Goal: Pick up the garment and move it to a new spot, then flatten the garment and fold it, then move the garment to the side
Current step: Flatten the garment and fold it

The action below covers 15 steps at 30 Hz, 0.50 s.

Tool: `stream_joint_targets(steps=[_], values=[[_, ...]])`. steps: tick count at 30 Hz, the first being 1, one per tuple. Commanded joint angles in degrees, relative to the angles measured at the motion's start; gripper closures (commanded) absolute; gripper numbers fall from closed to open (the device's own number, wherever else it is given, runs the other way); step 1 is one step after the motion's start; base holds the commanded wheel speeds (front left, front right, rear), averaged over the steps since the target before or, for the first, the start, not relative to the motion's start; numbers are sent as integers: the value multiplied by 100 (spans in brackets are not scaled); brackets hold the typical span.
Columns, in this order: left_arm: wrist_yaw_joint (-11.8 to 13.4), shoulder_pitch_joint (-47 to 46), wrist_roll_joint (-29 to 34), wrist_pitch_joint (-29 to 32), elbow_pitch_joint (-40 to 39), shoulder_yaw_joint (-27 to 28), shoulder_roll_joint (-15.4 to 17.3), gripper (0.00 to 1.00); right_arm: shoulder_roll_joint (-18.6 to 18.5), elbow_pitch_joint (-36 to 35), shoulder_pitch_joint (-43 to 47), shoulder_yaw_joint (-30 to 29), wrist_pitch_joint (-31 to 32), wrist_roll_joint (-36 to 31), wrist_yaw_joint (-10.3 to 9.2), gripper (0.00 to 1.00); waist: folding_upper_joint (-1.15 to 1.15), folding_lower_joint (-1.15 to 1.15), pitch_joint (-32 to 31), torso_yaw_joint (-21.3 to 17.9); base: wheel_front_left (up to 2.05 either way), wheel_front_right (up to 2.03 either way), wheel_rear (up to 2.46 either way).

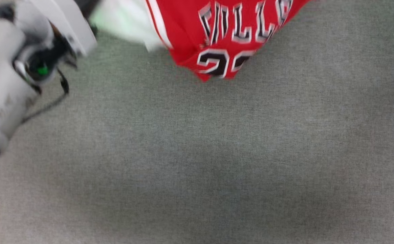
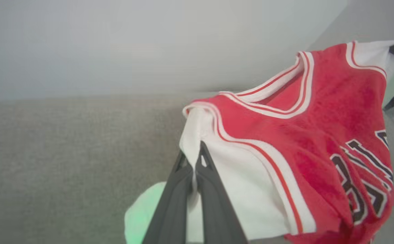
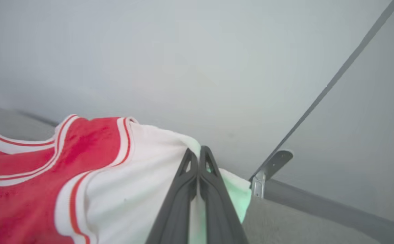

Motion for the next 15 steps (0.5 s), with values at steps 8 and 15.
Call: stream_joint_targets(steps=[8, 15], values=[[13, -1373, 98, -1319, 1725, 641, -591, 100, 417, 827, -1295, -1087, -1309, -343, -10, 100, 0, 0, 30, -118, 0, 0, 0], [13, -2599, 259, -1823, 2624, 1156, -835, 100, 276, 840, -1919, -2041, -1508, -791, -10, 100, 0, 0, -132, -211, 0, 0, 0]])
